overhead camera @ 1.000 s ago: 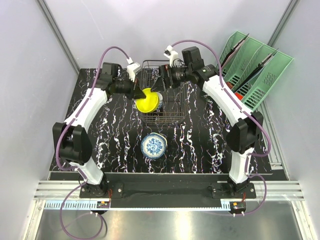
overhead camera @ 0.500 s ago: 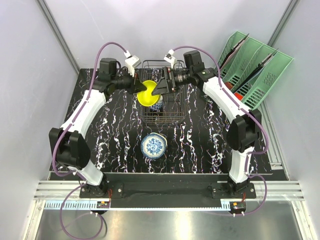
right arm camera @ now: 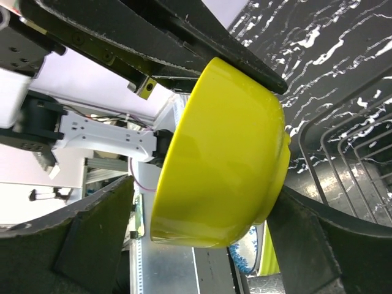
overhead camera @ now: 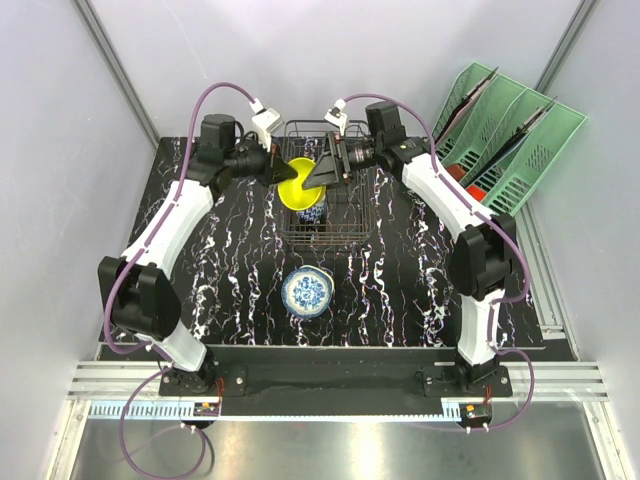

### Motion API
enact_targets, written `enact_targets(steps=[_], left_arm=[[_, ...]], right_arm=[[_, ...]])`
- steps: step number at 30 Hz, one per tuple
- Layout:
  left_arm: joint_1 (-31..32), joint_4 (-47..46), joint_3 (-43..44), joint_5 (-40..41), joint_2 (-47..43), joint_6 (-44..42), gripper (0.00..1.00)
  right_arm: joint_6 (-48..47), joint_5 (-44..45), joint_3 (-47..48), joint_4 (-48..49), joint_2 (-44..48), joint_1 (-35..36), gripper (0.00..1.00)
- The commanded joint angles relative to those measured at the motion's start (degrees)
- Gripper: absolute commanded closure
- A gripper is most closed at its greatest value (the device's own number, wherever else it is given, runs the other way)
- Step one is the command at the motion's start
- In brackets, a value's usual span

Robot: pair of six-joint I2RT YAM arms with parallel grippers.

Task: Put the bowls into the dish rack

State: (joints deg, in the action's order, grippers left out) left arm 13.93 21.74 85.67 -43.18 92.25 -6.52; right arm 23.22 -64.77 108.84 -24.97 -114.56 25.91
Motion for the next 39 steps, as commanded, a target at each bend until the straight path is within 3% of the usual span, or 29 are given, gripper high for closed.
enact_targets(steps=[1, 4, 8, 12, 13, 25, 27, 30, 31, 33, 34, 39], left_arm=[[0.3, -4.6, -0.5, -1.2, -3.1, 1.2, 1.00], [0.3, -5.0, -0.9, -1.0, -3.4, 1.3, 1.00], [0.4, -5.5, -1.5, -0.6, -3.6, 1.2, 1.00], [0.6, -5.8, -2.1, -0.2, -3.9, 1.3, 1.00], [0.6, -5.9, -2.3, -0.3, -4.0, 1.3, 1.00], [1.2, -5.9, -0.8, 0.6, -2.4, 1.5, 1.00], [1.4, -5.4, -0.1, 0.7, -2.1, 1.6, 1.00], [1.5, -5.0, 0.8, 1.2, -1.5, 1.5, 1.00], [1.5, -4.9, 1.2, 1.4, -1.4, 1.3, 0.88], [1.6, -4.4, 1.4, 1.3, -1.1, 1.3, 0.65], [1.6, -4.2, 1.4, 1.4, -1.2, 1.3, 0.46], [1.6, -3.9, 1.3, 1.7, -1.1, 1.2, 0.26]], right_arm=[[6.2, -5.5, -1.5, 8.9, 0.8, -1.1, 0.16], [12.0, -8.1, -3.9, 16.0, 1.0, -2.3, 0.26], [20.2, -10.4, -6.3, 26.4, 0.7, -3.5, 0.25], [41.0, -12.9, -12.8, 56.6, 0.0, -4.3, 0.23], [45.4, -13.1, -13.0, 59.0, -0.7, -4.3, 0.23], [45.1, -14.3, -13.6, 59.3, -1.5, -4.2, 0.27], [44.4, -14.4, -13.9, 58.6, -1.4, -4.2, 0.31], [44.0, -14.6, -14.4, 58.0, -1.3, -4.2, 0.49], [44.0, -14.6, -14.5, 57.9, -1.2, -4.2, 0.59], [43.5, -14.3, -14.7, 57.5, -0.8, -4.2, 0.68], [43.4, -14.2, -14.7, 57.4, -0.8, -4.2, 0.73], [41.7, -13.5, -15.0, 55.7, -0.4, -4.3, 0.87]])
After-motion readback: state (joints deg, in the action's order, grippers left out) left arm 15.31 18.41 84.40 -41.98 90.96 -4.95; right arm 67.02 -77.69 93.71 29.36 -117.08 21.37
